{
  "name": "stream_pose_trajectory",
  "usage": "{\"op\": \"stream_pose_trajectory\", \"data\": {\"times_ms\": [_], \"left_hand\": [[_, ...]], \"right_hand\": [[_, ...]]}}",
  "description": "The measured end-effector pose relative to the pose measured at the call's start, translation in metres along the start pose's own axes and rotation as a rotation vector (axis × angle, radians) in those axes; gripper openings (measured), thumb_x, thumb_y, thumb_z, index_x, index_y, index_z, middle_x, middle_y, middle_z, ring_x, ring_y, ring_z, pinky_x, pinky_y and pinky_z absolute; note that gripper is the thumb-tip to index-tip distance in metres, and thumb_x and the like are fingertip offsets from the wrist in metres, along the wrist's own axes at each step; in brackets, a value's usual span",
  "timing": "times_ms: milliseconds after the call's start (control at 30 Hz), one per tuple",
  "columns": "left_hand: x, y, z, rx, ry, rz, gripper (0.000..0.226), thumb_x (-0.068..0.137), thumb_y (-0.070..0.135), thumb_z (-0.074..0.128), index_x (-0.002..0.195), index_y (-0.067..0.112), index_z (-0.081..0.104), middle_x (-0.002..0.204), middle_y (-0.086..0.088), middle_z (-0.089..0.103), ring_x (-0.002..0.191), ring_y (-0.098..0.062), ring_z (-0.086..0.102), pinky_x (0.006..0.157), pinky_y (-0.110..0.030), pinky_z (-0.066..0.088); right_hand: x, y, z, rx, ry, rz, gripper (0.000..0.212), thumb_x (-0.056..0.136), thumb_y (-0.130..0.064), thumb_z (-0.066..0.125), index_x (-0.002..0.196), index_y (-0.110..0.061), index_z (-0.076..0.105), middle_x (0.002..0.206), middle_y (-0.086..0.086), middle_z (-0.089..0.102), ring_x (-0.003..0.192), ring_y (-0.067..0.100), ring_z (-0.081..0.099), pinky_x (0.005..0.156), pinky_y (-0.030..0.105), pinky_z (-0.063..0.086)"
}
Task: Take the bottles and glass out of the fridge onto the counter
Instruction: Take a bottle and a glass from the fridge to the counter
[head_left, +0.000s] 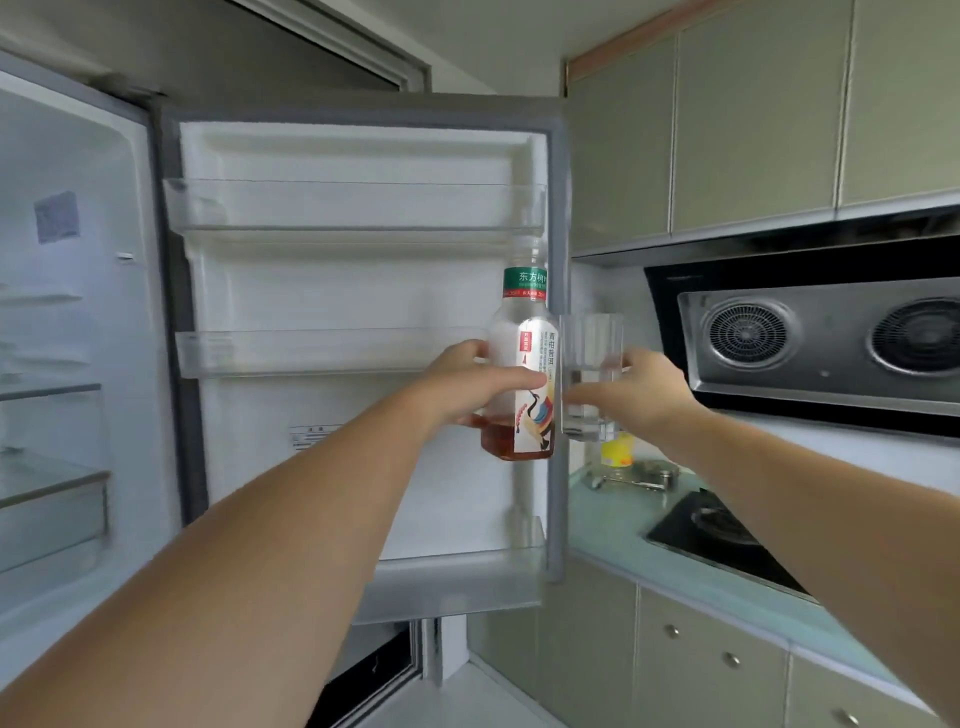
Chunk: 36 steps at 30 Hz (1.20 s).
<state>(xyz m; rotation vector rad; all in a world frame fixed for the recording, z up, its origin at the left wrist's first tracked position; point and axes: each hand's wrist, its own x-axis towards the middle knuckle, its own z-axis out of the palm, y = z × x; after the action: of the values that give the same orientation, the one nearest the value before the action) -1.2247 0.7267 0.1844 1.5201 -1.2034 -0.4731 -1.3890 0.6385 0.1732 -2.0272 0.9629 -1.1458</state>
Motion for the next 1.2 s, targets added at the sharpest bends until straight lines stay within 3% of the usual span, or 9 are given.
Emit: {"op": "stream_pose_trajectory", "data": {"times_ms": [100, 233, 400, 500, 600, 700, 833, 1000, 1200], "left_hand": [[0.018, 0.005, 0.050, -0.025, -0.080, 0.033, 0.067, 0.055, 0.037, 0.085, 0.116, 0.025, 0.061, 0.111, 0.003, 0.070, 0.097, -0.019, 0.069, 0.086, -0.044, 0.057], [0.041, 0.007, 0.117, -0.026, -0.196, 0.086, 0.074, 0.053, 0.046, 0.084, 0.118, 0.025, 0.056, 0.110, 0.005, 0.066, 0.097, -0.016, 0.066, 0.084, -0.040, 0.056], [0.062, 0.012, 0.201, -0.088, -0.352, 0.170, 0.059, 0.071, 0.036, 0.080, 0.120, 0.023, 0.050, 0.102, 0.007, 0.059, 0.089, -0.010, 0.060, 0.067, -0.025, 0.049], [0.073, 0.019, 0.247, -0.111, -0.423, 0.210, 0.061, 0.069, 0.037, 0.082, 0.119, 0.023, 0.050, 0.107, 0.006, 0.061, 0.094, -0.013, 0.061, 0.078, -0.033, 0.053], [0.076, 0.025, 0.294, -0.154, -0.513, 0.245, 0.059, 0.067, 0.035, 0.083, 0.116, 0.023, 0.052, 0.110, 0.006, 0.062, 0.100, -0.015, 0.061, 0.081, -0.034, 0.052], [0.064, 0.029, 0.341, -0.177, -0.611, 0.278, 0.058, 0.067, 0.035, 0.083, 0.115, 0.023, 0.051, 0.112, 0.005, 0.061, 0.102, -0.016, 0.060, 0.081, -0.033, 0.050], [0.036, 0.041, 0.401, -0.190, -0.753, 0.326, 0.060, 0.065, 0.037, 0.084, 0.114, 0.020, 0.054, 0.114, 0.003, 0.064, 0.102, -0.017, 0.061, 0.083, -0.033, 0.051], [-0.019, 0.069, 0.460, -0.218, -0.921, 0.366, 0.066, 0.066, 0.041, 0.083, 0.118, 0.018, 0.050, 0.113, 0.001, 0.062, 0.101, -0.022, 0.061, 0.088, -0.040, 0.053], [-0.078, 0.102, 0.505, -0.249, -1.038, 0.390, 0.058, 0.068, 0.036, 0.083, 0.114, 0.018, 0.051, 0.110, 0.001, 0.063, 0.096, -0.020, 0.062, 0.080, -0.032, 0.051]], "right_hand": [[0.000, 0.030, -0.044, -0.054, 0.095, 0.060, 0.047, 0.070, -0.029, 0.080, 0.106, -0.010, 0.058, 0.086, -0.001, 0.061, 0.072, 0.011, 0.058, 0.056, 0.025, 0.047], [-0.006, 0.068, -0.097, -0.119, 0.219, 0.145, 0.026, 0.072, -0.028, 0.079, 0.085, -0.018, 0.060, 0.078, -0.001, 0.062, 0.065, 0.011, 0.056, 0.051, 0.024, 0.041], [-0.024, 0.108, -0.156, -0.216, 0.388, 0.312, 0.038, 0.068, -0.035, 0.080, 0.094, -0.017, 0.060, 0.083, 0.000, 0.064, 0.068, 0.015, 0.058, 0.056, 0.026, 0.046], [-0.042, 0.127, -0.189, -0.251, 0.510, 0.399, 0.032, 0.069, -0.029, 0.078, 0.089, -0.017, 0.056, 0.082, 0.000, 0.061, 0.069, 0.012, 0.056, 0.056, 0.026, 0.046], [-0.066, 0.141, -0.220, -0.301, 0.640, 0.473, 0.045, 0.067, -0.028, 0.081, 0.100, -0.015, 0.054, 0.090, -0.001, 0.060, 0.075, 0.011, 0.057, 0.060, 0.027, 0.048], [-0.097, 0.154, -0.245, -0.302, 0.784, 0.537, 0.046, 0.066, -0.022, 0.083, 0.103, -0.011, 0.058, 0.095, 0.002, 0.064, 0.083, 0.018, 0.063, 0.072, 0.034, 0.055], [-0.150, 0.158, -0.270, -0.372, 0.920, 0.637, 0.045, 0.070, -0.021, 0.082, 0.105, -0.012, 0.054, 0.094, 0.003, 0.059, 0.072, 0.014, 0.058, 0.053, 0.020, 0.044], [-0.215, 0.158, -0.308, -0.465, 1.102, 0.734, 0.058, 0.063, -0.028, 0.085, 0.113, -0.010, 0.060, 0.103, 0.006, 0.065, 0.088, 0.022, 0.063, 0.064, 0.025, 0.049], [-0.276, 0.148, -0.359, -0.505, 1.222, 0.758, 0.050, 0.069, -0.022, 0.083, 0.112, -0.010, 0.062, 0.079, -0.003, 0.060, 0.065, 0.008, 0.057, 0.055, 0.021, 0.043]]}}
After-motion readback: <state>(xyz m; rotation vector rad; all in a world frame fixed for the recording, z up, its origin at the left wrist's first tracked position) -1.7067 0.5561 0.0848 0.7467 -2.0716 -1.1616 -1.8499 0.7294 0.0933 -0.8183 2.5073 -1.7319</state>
